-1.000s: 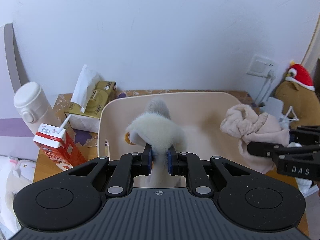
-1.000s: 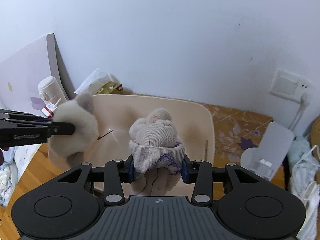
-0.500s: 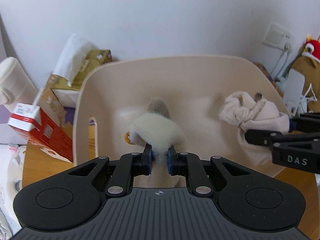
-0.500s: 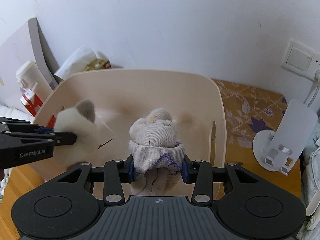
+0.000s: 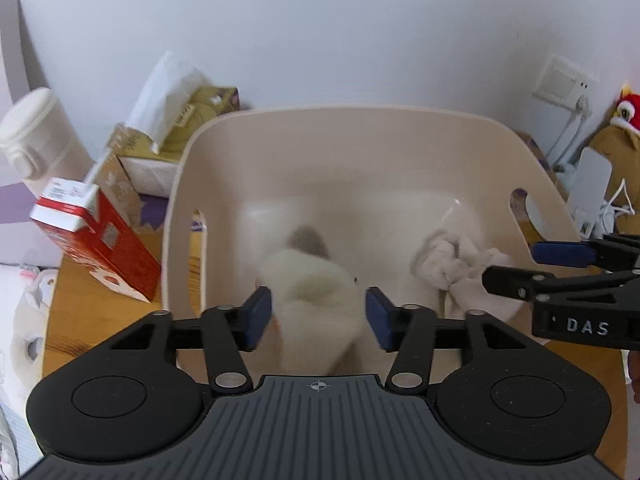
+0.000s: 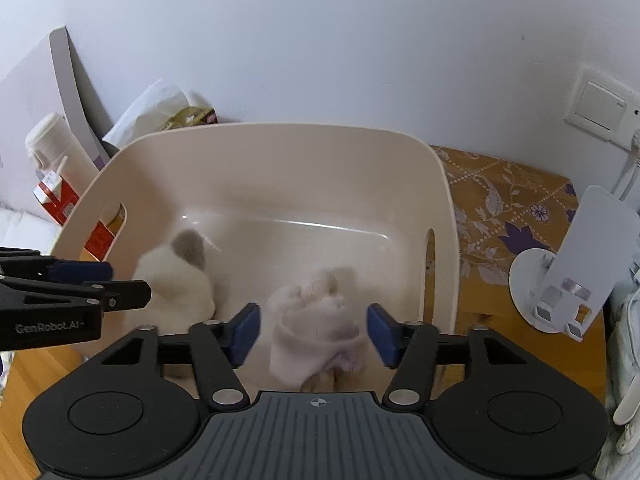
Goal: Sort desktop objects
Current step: 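Carry both plush toys into the beige bin and open both tools, then move both tools back to the pile, right tool toward the red-and-white plush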
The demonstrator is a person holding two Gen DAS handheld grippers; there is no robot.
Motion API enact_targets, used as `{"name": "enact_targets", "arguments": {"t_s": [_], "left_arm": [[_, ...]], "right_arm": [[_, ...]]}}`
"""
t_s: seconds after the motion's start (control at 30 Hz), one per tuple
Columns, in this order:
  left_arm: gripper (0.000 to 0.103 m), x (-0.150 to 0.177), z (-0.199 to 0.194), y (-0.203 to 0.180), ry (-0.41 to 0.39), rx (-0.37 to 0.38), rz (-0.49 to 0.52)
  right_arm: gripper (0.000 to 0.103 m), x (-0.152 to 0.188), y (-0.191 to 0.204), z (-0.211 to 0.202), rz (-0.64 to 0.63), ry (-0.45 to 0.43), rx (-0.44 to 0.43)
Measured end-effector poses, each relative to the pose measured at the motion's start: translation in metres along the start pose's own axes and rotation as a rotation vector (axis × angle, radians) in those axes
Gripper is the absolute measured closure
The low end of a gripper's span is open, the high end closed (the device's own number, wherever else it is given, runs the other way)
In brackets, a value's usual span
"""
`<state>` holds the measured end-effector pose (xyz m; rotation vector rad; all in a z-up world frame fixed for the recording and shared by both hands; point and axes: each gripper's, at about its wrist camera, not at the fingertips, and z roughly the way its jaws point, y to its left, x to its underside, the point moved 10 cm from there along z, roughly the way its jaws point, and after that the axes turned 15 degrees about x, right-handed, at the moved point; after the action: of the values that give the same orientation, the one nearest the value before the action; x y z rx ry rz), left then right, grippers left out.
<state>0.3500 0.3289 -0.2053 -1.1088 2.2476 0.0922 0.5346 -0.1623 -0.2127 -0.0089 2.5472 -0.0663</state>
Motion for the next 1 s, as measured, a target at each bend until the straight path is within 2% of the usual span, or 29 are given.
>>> {"name": "enact_targets", "arguments": {"t_s": [0.13,0.17,0.33,0.4,0.47,0.63,0.83,1.0], "left_arm": [[0.035,-0.003,-0.021,0.002,-0.045,-0.003,0.006],[0.032,-0.002,-0.03,0.001,-0.057,-0.003,0.007],[0.031,-0.003,-0.061,0.009,-0.109,0.011,0.0],[0.029,-0.003,-0.077,0.011,-0.16,0.002,0.014],[0.022,0.001,-0.092,0.014,-0.199,-0.013,0.03],[0.022,0.019,-0.111,0.024,-0.222,-0.047,0.051],[0.022,0.058,-0.117,0.034,-0.172,-0.055,0.063],[0.022,0.102,-0.109,0.033,-0.088,-0.053,0.115]], "right_arm": [[0.02,-0.001,-0.005,-0.017,0.021,-0.031,0.013],[0.014,-0.001,-0.007,-0.023,0.03,-0.041,0.013],[0.005,0.001,-0.011,-0.049,0.036,-0.084,0.021],[0.0,0.004,-0.012,-0.06,0.034,-0.101,0.023],[0.0,0.008,-0.013,-0.067,0.033,-0.117,0.03],[0.0,0.029,-0.019,-0.083,0.056,-0.114,0.043],[0.0,0.067,-0.028,-0.095,0.07,-0.078,0.074],[0.0,0.103,-0.032,-0.098,0.063,-0.023,0.089]]}}
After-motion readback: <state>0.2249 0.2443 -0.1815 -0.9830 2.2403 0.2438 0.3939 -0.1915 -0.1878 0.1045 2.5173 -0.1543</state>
